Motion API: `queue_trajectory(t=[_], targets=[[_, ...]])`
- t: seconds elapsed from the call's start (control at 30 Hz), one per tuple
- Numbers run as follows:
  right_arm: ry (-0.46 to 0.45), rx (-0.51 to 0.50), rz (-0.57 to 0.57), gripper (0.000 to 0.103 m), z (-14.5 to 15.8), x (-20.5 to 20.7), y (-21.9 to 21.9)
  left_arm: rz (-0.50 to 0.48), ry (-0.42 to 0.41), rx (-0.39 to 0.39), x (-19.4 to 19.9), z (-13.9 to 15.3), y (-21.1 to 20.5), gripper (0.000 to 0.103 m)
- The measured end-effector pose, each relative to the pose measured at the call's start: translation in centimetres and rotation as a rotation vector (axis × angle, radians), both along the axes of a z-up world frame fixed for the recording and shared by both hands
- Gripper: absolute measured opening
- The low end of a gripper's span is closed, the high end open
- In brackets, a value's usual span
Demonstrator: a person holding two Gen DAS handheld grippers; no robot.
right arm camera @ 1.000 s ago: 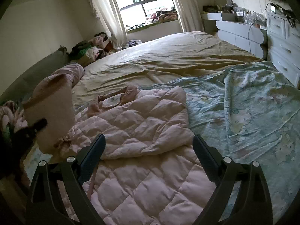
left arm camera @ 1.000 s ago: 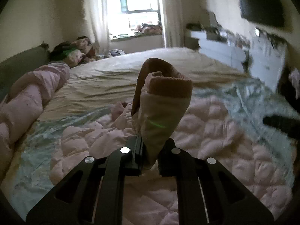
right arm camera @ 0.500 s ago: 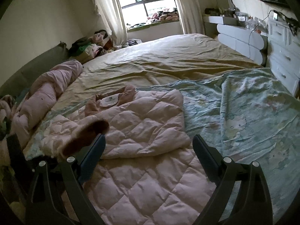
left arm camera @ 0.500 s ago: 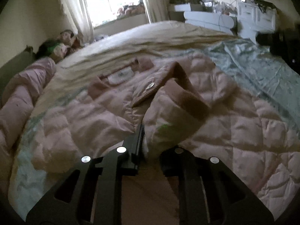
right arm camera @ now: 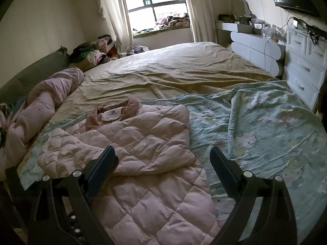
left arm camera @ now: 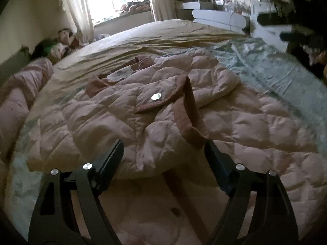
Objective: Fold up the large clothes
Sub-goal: 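Lay the sleeve on the folded jacket and open the left gripper, then grasp the brown-cuffed sleeve with the right gripper and straighten it across the front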
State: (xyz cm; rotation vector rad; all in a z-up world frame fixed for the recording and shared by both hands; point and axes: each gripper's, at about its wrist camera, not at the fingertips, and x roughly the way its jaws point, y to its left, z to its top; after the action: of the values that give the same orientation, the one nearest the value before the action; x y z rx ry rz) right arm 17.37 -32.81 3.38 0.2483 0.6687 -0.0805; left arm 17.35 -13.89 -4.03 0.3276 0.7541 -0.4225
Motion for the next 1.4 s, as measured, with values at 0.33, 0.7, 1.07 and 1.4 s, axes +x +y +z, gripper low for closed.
queue_trajectory(t=[0.33,0.7,1.07,1.4], targets=[[0.044,0.024,0.052,0.093,-0.8,0.1,2.2,0.155,-0.041,-0.113,0.1,4.2,6.6,0.094],[0.08,0.058,0.173,0.093,-0.8,1.2,7.7,0.381,-0.07,-0.127,1.4,5.4,16.5,0.094],[0.194,0.218,0.237,0.093,-4.7,4.9,11.8,0.523,-0.045,-0.187,2.3,4.7,24.0,0.094],[0.269,0.379,0.161,0.064,-8.4,8.9,11.4,0.599,-0.021,-0.242,3.7,3.5,28.6,0.094]])
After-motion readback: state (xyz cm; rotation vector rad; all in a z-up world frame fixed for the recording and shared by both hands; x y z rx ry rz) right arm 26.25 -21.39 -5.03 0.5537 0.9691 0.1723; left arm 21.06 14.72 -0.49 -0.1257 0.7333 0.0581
